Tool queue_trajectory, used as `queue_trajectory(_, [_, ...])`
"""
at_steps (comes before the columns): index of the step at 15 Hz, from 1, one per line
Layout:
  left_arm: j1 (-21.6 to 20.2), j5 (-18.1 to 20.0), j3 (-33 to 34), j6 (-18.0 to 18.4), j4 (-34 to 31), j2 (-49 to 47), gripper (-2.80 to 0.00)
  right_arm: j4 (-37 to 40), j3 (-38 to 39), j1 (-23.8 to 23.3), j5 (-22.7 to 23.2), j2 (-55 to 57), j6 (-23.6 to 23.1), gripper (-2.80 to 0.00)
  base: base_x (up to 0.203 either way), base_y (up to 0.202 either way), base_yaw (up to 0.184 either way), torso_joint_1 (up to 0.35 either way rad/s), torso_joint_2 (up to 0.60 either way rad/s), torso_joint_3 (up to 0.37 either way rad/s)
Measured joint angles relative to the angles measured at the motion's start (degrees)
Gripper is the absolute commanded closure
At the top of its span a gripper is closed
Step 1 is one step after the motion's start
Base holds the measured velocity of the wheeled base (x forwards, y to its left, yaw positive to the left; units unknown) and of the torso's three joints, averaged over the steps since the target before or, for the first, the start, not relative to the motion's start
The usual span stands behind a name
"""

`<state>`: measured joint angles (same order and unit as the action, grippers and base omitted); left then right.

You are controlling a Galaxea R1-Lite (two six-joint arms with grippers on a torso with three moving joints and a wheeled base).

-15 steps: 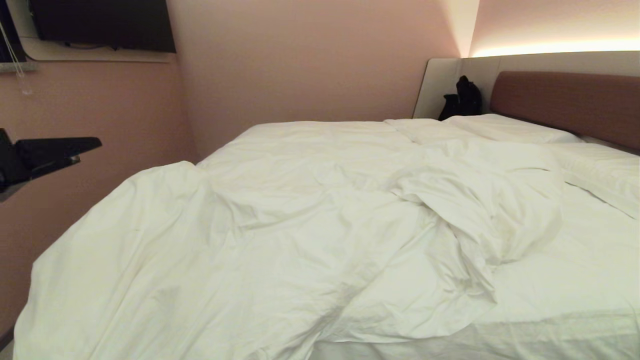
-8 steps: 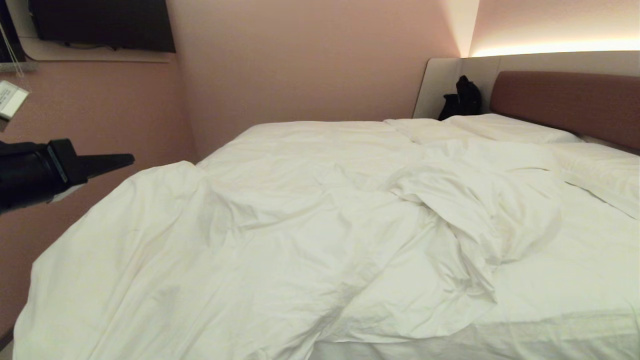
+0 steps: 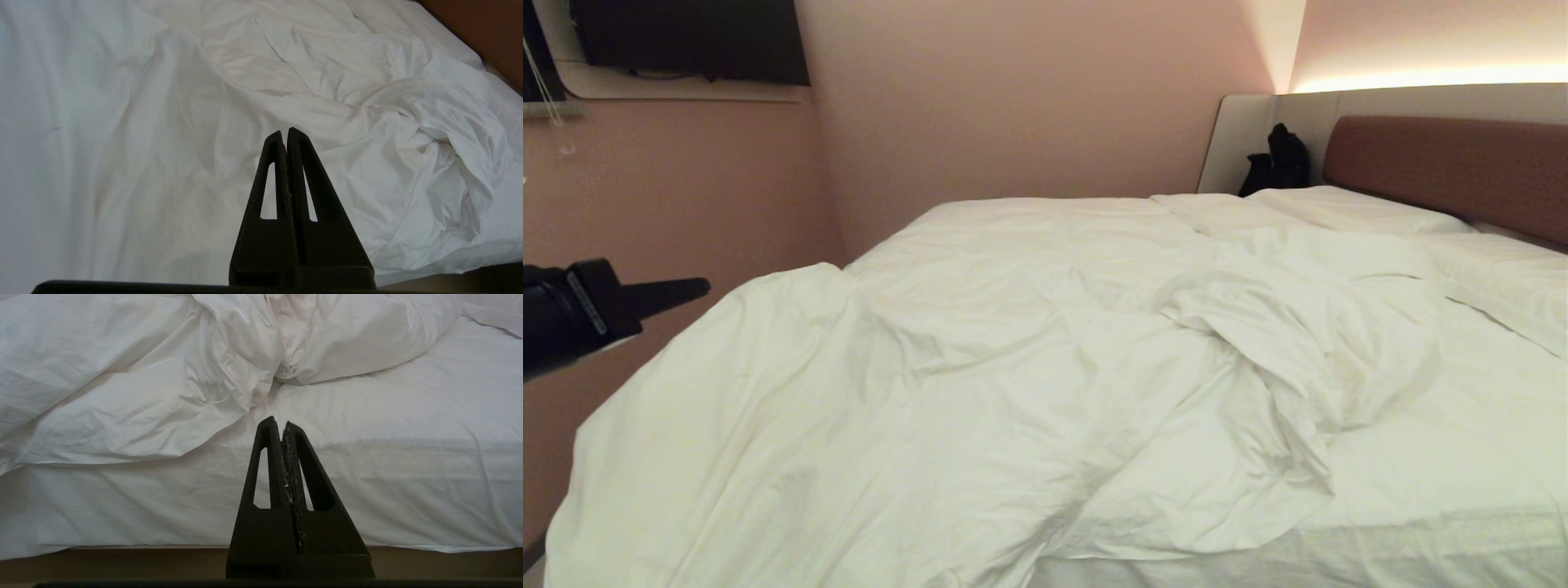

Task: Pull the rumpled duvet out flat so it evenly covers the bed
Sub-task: Flatten the corners of the folded blanket

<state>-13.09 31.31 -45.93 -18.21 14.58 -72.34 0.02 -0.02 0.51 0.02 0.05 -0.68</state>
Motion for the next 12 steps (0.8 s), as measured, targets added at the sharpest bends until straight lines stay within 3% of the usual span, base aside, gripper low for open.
queue_trajectory(7, [-0.07,-13.55,4.24,0.64,-5.93,18.16,0.00,-0.01,0.00,0.00,0.02,0.00,-0.02,0.00,0.000,0.000,0.000,0.000,0.00,0.000])
queue_trajectory(12, [-0.07,-20.12,7.55,4.15,-12.67,33.65,0.00,0.03,0.00,0.00,0.02,0.00,-0.02,0.00,0.000,0.000,0.000,0.000,0.00,0.000])
